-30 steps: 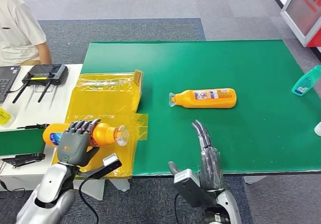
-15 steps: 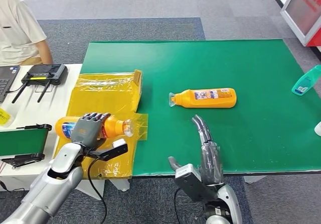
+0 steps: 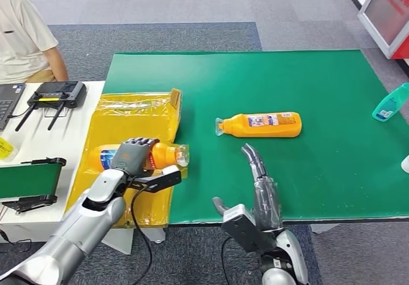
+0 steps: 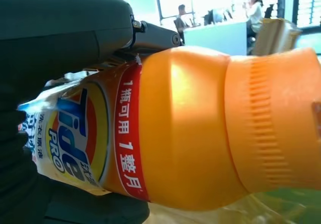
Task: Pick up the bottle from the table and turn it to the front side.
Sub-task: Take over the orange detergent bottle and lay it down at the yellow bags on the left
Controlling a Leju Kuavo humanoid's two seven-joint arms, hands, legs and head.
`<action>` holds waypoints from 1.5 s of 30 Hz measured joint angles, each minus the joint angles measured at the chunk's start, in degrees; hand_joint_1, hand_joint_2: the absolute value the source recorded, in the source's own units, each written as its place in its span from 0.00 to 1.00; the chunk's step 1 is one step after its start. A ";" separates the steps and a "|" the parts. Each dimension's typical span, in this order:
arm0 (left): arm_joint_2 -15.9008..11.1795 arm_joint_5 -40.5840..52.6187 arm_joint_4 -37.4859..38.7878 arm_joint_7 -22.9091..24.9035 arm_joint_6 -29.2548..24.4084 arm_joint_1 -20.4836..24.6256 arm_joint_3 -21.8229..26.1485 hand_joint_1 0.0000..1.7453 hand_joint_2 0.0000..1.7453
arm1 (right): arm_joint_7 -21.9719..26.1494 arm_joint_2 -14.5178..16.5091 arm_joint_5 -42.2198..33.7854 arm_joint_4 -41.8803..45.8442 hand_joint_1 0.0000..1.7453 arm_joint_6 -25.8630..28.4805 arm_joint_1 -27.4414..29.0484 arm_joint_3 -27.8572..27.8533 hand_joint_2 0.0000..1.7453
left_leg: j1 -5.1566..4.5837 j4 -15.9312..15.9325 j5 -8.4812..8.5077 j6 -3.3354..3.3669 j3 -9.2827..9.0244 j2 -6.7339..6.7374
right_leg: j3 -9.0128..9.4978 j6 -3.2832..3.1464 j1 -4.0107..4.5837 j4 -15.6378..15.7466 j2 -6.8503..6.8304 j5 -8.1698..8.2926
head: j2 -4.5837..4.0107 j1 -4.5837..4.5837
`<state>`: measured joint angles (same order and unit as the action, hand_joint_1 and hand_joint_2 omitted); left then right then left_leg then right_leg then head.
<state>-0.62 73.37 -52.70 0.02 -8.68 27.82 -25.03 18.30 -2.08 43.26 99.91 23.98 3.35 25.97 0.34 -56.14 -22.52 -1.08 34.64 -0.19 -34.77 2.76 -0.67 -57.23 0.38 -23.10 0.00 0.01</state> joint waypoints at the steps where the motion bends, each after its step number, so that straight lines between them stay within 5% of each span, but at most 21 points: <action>1: 0.51 -0.58 0.55 -0.12 0.09 0.08 -0.19 1.00 1.00 | 0.03 0.00 -0.18 0.00 0.00 -0.02 -0.05 0.00 1.00 | 0.00 0.00 0.00 0.00 0.00 0.00 | 0.00 0.00 0.00 0.00 0.00 0.00 | 0.00 0.01; 8: 3.55 -1.97 4.85 -0.28 1.61 1.03 -3.07 1.00 1.00 | 0.98 0.00 -3.52 -0.01 0.00 -1.89 -0.20 0.00 1.00 | -0.01 0.00 0.00 0.01 0.00 0.00 | 0.01 0.00 -0.02 0.01 -0.01 0.00 | 0.00 0.01; 12: 4.97 -2.46 6.35 -0.35 1.73 1.69 -4.20 0.00 1.00 | 1.20 0.00 -3.96 0.00 0.00 -2.32 -0.30 0.00 1.00 | -0.01 0.00 0.01 0.01 0.00 0.00 | 0.03 0.01 -0.01 0.00 -0.01 0.01 | 0.00 0.01; 26: 7.28 -4.90 8.81 -0.69 3.43 2.89 -8.25 0.00 1.00 | 1.31 0.00 -5.11 -0.03 0.00 -3.52 0.37 -1.08 1.00 | -0.01 0.00 0.02 0.03 0.00 0.00 | 0.03 0.02 -0.01 0.00 -0.01 0.02 | 0.00 0.02; 41: 6.25 -15.85 5.95 -3.25 1.12 0.74 -6.34 0.00 1.00 | 1.64 0.00 -4.85 -0.07 0.00 -2.91 1.56 -1.53 1.00 | -0.01 0.00 0.02 0.02 -0.01 0.00 | 0.06 0.02 -0.01 0.00 -0.01 0.02 | 0.00 0.01; 45: 5.28 -12.84 2.41 -0.18 -1.91 -1.56 -5.13 0.00 1.00 | 1.64 0.00 -4.32 0.05 0.00 -2.33 2.44 -1.59 1.00 | -0.01 0.00 0.02 0.02 0.00 0.00 | 0.04 0.01 0.00 0.00 0.00 0.02 | 0.00 0.00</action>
<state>4.66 60.52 -50.29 -0.17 -10.59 26.26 -30.16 19.94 -2.08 38.94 99.96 21.64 5.80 24.38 0.33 -56.14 -22.50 -1.05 34.63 -0.18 -34.73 2.78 -0.68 -57.22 0.38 -23.08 0.00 0.01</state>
